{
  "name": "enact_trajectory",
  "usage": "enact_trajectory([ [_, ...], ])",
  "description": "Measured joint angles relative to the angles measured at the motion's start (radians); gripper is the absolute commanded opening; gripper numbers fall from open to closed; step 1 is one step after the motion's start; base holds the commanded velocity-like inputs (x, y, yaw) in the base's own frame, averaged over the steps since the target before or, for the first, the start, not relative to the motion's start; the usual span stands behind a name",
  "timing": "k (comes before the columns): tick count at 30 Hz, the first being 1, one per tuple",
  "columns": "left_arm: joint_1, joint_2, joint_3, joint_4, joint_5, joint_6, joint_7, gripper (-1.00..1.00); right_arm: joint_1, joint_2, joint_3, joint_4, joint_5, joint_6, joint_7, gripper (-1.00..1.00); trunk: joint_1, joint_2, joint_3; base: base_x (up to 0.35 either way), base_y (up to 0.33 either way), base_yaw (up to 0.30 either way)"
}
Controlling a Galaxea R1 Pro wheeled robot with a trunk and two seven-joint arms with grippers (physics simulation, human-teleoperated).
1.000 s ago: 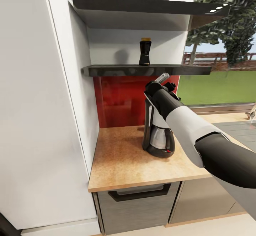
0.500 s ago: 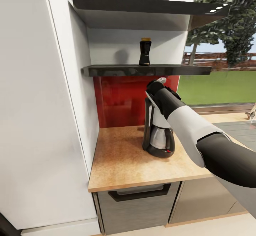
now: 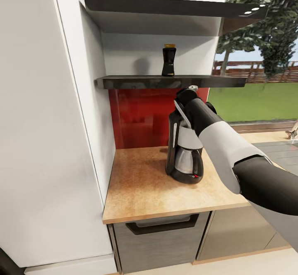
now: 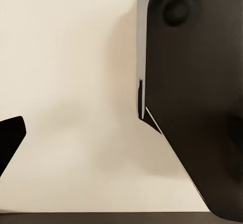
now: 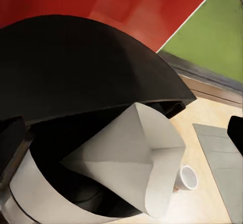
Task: Set up a coffee station on the kitchen countertop: keep the coffee maker on the countertop, move the bottle of coffee from the kitchen shelf to the counter next to the coffee maker, place a paper coffee filter on top of the coffee maker, put the saucer next to the coffee maker with the coffee cup on the saucer, and place the electric kettle next to the coffee maker.
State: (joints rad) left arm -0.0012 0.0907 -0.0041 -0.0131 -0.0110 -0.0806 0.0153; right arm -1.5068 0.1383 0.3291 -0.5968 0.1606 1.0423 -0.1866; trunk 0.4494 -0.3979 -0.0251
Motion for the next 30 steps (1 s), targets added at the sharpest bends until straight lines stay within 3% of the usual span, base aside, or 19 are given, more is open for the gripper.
enact_trajectory([
  [5,0.0,-0.002,0.0,0.0,0.0,0.0,0.0,1.0,0.0,-0.006,-0.039,-0.007,0.0,0.0,0.0,1.0,0.0,0.0,0.0,0.0,0.0,0.0],
  [26,0.0,-0.004,-0.005,0.0,0.0,0.0,0.0,1.0,0.0,-0.011,-0.043,-0.049,0.002,0.0,0.0,1.0,0.0,0.0,0.0,0.0,0.0,0.0],
  [30,0.0,-0.003,-0.005,-0.001,0.0,0.0,0.0,1.0,0.0,-0.015,-0.043,-0.05,0.003,0.0,0.0,1.0,0.0,0.0,0.0,0.0,-0.185,0.0],
])
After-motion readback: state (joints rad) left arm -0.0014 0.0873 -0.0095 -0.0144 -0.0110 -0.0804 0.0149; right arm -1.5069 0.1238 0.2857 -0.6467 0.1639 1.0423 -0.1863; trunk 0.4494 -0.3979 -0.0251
